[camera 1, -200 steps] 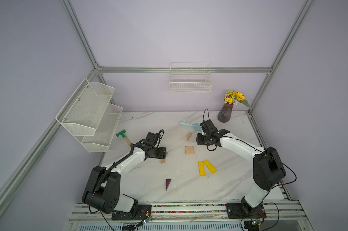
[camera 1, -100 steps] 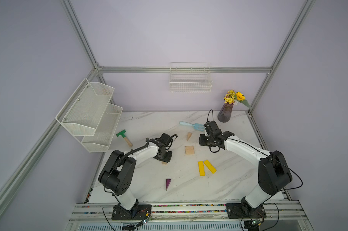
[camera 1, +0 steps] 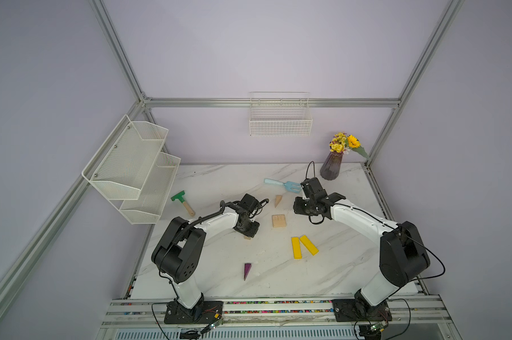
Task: Assemble a small pinwheel with building blocks
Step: Pick up the building block from the center of the board, then assemble the building block at the center of the board.
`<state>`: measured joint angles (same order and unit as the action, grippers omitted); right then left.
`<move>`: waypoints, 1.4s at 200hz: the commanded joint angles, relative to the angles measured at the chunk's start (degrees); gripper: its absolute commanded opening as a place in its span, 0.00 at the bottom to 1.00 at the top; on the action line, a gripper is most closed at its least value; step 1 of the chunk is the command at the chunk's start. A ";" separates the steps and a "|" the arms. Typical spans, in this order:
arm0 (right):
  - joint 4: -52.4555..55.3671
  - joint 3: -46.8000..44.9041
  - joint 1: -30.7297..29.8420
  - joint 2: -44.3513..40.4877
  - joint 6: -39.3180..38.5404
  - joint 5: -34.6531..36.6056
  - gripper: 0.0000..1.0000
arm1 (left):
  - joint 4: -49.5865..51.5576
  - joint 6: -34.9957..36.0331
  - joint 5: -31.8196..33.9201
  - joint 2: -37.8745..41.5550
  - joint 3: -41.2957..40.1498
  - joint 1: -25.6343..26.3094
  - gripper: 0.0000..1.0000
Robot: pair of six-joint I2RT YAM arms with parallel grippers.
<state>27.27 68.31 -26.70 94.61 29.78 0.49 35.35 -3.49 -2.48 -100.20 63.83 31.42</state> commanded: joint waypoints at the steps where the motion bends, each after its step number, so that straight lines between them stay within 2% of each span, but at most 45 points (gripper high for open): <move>1: -0.71 0.76 0.76 1.09 0.01 0.04 0.35 | -0.99 8.13 -3.88 -0.98 2.41 2.00 0.01; 57: -0.61 1.50 1.90 1.85 -0.73 -0.49 0.35 | -0.44 17.01 -3.72 -5.29 7.91 5.17 0.01; 96: -0.46 1.58 2.13 1.73 -0.69 -0.66 0.35 | 1.63 19.79 -1.68 -8.94 11.26 6.46 0.05; 173: -0.02 2.16 2.43 1.76 -0.79 -0.67 0.35 | 1.55 19.86 -0.99 -9.04 10.43 6.52 0.32; 230: 0.00 2.00 2.46 1.46 -0.69 -0.66 0.35 | 1.38 19.34 -1.29 -7.56 8.37 6.55 0.30; 247: -0.09 1.87 2.47 1.53 -0.73 -0.75 0.35 | 1.32 19.22 -1.39 -7.27 8.02 6.52 0.24; 280: -0.23 1.47 2.53 1.26 -0.60 -0.84 0.35 | 1.16 19.23 -1.12 -6.70 7.23 6.55 0.21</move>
<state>27.35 69.10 -24.73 95.64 29.45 0.08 36.01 15.64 -3.73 -108.97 72.16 37.69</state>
